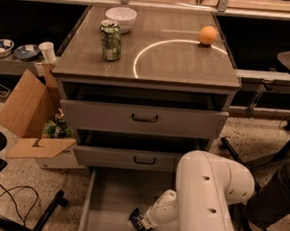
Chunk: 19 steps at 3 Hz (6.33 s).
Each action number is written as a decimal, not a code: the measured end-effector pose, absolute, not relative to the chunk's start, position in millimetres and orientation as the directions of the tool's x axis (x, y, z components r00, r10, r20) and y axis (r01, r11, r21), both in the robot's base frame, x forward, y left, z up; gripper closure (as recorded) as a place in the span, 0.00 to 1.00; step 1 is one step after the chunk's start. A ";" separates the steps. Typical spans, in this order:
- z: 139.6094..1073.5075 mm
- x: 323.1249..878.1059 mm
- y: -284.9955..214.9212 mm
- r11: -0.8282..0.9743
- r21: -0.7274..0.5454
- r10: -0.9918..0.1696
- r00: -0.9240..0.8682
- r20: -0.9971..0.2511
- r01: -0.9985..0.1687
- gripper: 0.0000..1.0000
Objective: Pick rxbar blueberry from bottom drawer and place on counter
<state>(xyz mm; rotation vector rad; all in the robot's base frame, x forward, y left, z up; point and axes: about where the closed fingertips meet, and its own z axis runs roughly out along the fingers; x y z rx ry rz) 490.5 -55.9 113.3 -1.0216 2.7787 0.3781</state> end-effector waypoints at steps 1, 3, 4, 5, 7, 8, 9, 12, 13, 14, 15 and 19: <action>151.0 485.8 -67.3 0.741 0.161 -0.610 -0.754 -0.244 -0.652 1.00; 283.2 444.5 -98.5 0.775 0.030 -0.590 -0.740 -0.323 -0.631 1.00; 358.7 420.9 -104.4 0.720 -0.086 -0.663 -0.646 -0.378 -0.688 1.00; 415.6 402.7 -102.5 0.672 -0.140 -0.714 -0.587 -0.382 -0.727 1.00; 534.2 426.1 -81.1 0.647 -0.267 -0.755 -0.551 -0.355 -0.715 1.00; 614.7 461.7 -109.7 0.759 -0.367 -0.648 -0.676 -0.351 -0.537 1.00; 623.9 455.5 -124.4 0.798 -0.370 -0.590 -0.745 -0.311 -0.476 1.00; 697.3 511.2 -169.4 0.820 -0.376 -0.550 -0.775 -0.310 -0.432 1.00; 739.5 549.2 -194.1 0.806 -0.391 -0.561 -0.786 -0.261 -0.445 1.00; 789.5 593.6 -204.0 0.783 -0.430 -0.578 -0.782 -0.236 -0.449 1.00; 866.2 634.0 -209.8 0.782 -0.496 -0.554 -0.786 -0.275 -0.377 1.00; 1029.8 705.6 -196.1 0.825 -0.539 -0.510 -0.631 -0.585 -0.167 1.00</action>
Offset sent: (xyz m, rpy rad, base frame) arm -0.0659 -0.0289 0.2007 -0.0983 -0.2935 0.0224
